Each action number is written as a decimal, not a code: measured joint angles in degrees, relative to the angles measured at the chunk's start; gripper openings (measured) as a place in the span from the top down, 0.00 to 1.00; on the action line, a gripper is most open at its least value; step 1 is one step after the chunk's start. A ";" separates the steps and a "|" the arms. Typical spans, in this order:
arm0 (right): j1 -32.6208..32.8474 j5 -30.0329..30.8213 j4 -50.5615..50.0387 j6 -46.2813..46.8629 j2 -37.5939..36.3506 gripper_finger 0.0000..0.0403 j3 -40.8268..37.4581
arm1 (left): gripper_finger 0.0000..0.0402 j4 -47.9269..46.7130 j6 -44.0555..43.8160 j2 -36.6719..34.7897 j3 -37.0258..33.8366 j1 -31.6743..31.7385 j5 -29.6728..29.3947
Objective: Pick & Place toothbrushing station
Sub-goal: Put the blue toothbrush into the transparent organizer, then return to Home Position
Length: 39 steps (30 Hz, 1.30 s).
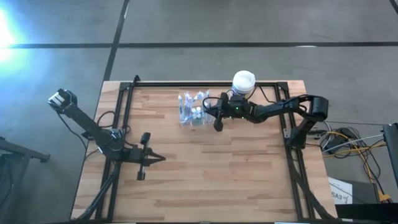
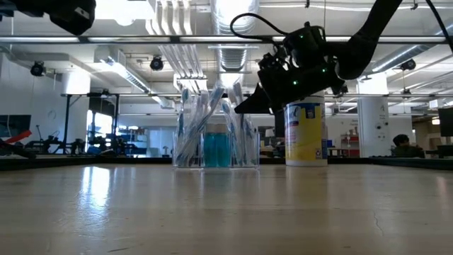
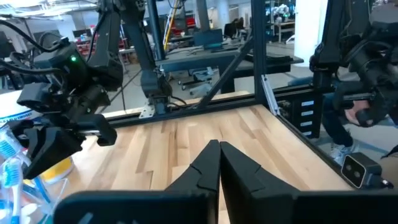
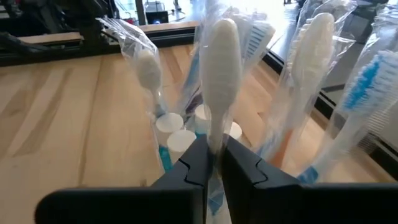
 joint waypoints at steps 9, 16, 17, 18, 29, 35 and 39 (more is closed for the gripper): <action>0.00 0.22 -3.19 2.94 -2.37 0.79 -0.39 | 0.97 0.05 -0.17 0.00 -0.02 0.02 0.00; -0.02 0.41 -9.02 3.88 -7.54 0.67 -0.37 | 0.98 0.04 -0.19 -0.23 0.41 0.02 -2.42; -0.02 0.41 -10.23 3.88 -8.47 0.66 -0.36 | 0.98 0.05 -0.11 -0.46 0.56 0.02 -3.36; -0.02 0.42 -11.74 3.87 -9.45 0.65 -0.36 | 0.97 0.03 0.11 -0.78 0.72 0.02 -4.29; 1.51 -5.54 -21.48 1.29 -24.71 0.64 -3.69 | 0.97 -4.41 10.09 -11.79 2.36 0.00 -11.94; 3.23 -10.98 -17.24 -0.59 -40.35 0.74 -12.15 | 0.99 -16.14 14.36 -22.22 5.20 0.02 -12.41; 3.15 -14.08 -9.46 2.76 -51.03 0.83 -19.79 | 0.99 -18.09 18.49 -28.90 5.03 0.35 -12.41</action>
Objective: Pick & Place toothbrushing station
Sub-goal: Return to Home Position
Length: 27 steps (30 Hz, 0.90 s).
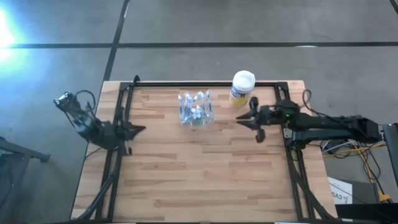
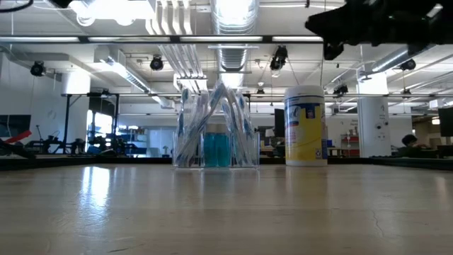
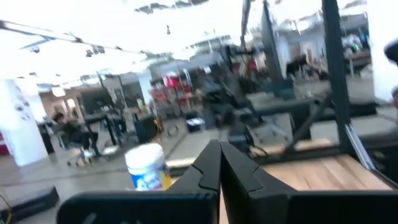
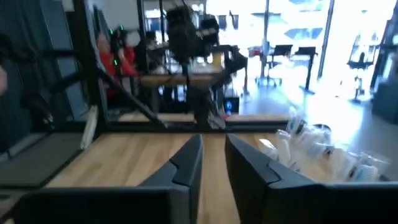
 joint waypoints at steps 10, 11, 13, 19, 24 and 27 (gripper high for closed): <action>-10.39 -7.01 -0.15 3.24 -8.74 0.98 -5.78 | 1.00 -4.09 2.56 -11.22 -0.40 10.04 -0.32; -11.92 -9.09 -0.08 3.77 -8.66 0.98 -5.89 | 1.00 -6.10 1.39 -12.25 -0.31 10.91 0.73; -14.46 -12.88 0.16 4.37 -8.56 0.98 -6.20 | 1.00 -11.99 -0.16 -14.48 -0.37 12.28 4.94; -16.57 -15.56 0.42 4.69 -11.15 0.98 -8.02 | 1.00 -25.62 -7.28 -19.53 -1.44 13.04 10.23; -16.57 -15.57 0.39 5.66 -16.78 0.98 -10.67 | 1.00 -26.62 -9.28 -19.53 -2.76 13.03 13.87; -16.58 -15.55 0.21 7.01 -21.45 0.98 -12.70 | 1.00 -27.13 -9.48 -19.53 -3.50 13.02 13.95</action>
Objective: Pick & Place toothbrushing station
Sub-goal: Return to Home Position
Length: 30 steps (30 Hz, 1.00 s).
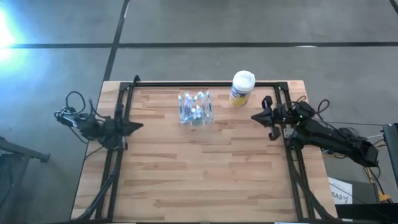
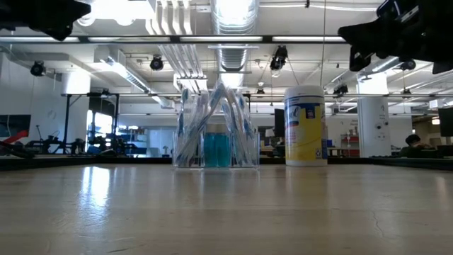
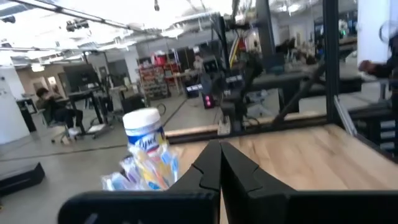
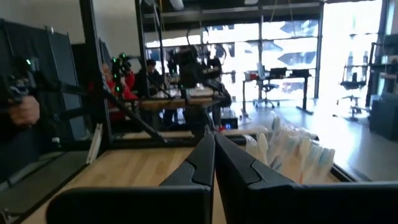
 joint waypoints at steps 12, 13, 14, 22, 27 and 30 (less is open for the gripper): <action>-0.36 3.57 -6.37 2.39 -17.32 0.98 -8.06 | 1.00 21.24 5.01 -0.04 -11.97 0.43 4.35; -0.47 3.55 -8.34 1.72 -18.00 0.98 -8.07 | 1.00 23.23 5.61 -0.06 -13.43 0.93 3.98; -0.57 3.59 -9.58 1.29 -18.47 0.98 -8.07 | 1.00 24.38 5.76 -0.07 -14.83 1.62 3.67; -0.66 3.46 -10.75 -0.20 -18.90 0.98 -8.07 | 1.00 24.17 0.10 -0.07 -18.62 12.91 12.92; -0.66 3.27 -10.93 -0.43 -18.88 0.98 -8.07 | 1.00 18.37 -4.71 -0.11 -18.64 22.22 23.53; -0.66 3.24 -11.41 -0.56 -18.88 0.98 -8.07 | 1.00 16.59 -6.69 -0.11 -18.64 26.32 27.91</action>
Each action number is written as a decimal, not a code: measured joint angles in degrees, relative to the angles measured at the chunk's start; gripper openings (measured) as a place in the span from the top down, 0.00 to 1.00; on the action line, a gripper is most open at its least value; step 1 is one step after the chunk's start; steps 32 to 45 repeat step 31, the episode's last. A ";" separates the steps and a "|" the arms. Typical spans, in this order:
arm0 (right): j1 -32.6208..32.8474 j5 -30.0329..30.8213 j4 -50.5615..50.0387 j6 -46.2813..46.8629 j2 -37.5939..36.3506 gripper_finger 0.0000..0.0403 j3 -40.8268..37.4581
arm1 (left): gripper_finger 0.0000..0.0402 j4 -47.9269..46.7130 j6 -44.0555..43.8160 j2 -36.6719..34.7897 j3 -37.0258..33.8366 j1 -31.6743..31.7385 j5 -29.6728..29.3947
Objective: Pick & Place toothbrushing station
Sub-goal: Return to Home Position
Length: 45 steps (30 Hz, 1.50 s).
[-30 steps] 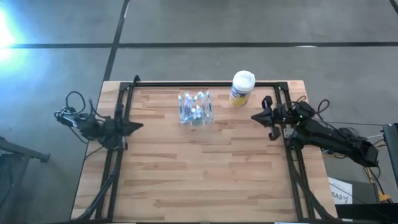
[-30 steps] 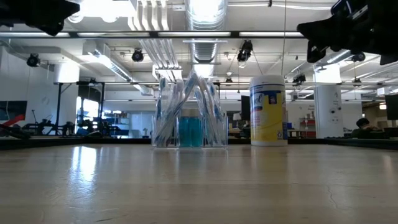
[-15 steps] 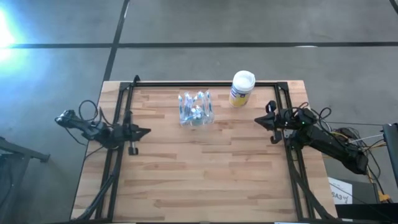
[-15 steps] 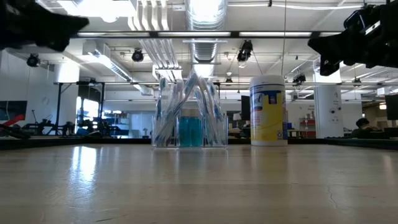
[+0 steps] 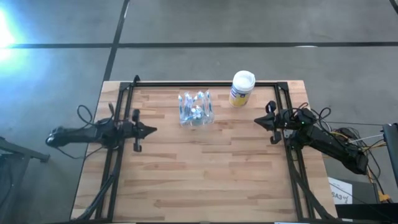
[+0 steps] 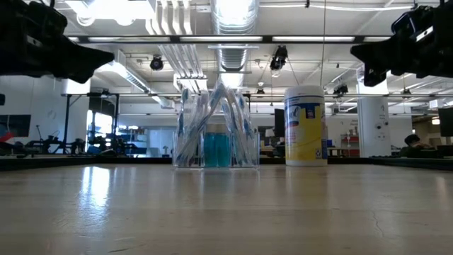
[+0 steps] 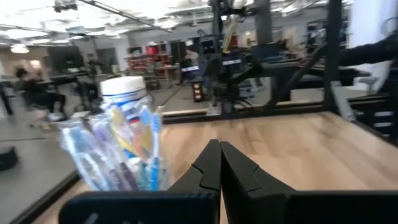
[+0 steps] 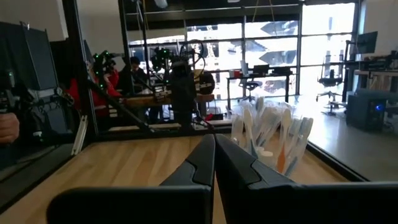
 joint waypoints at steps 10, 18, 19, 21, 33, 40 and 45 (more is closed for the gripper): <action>0.02 -0.15 -1.10 -0.88 0.00 0.98 0.00 | 1.00 2.24 -1.09 0.00 -0.04 2.72 4.42; 0.03 -0.11 -1.06 -3.05 0.00 0.98 0.00 | 0.95 1.88 -1.18 0.02 -0.04 2.72 4.33; 0.04 -0.11 -1.06 -3.06 0.00 0.98 0.00 | 0.95 1.89 -1.18 0.04 -0.07 2.72 4.31; 0.04 -0.13 -1.06 -2.95 0.00 0.98 0.00 | 0.94 1.87 -1.17 0.07 -0.07 2.72 4.20; 0.07 -0.12 -1.44 -2.47 0.07 0.98 0.00 | 0.98 1.62 -1.24 0.07 -0.11 2.72 4.20; 0.07 -0.12 -1.44 -2.47 0.07 0.98 0.00 | 0.98 1.62 -1.24 0.07 -0.11 2.72 4.20; 0.07 -0.12 -1.44 -2.47 0.07 0.98 0.00 | 0.98 1.62 -1.24 0.07 -0.11 2.72 4.20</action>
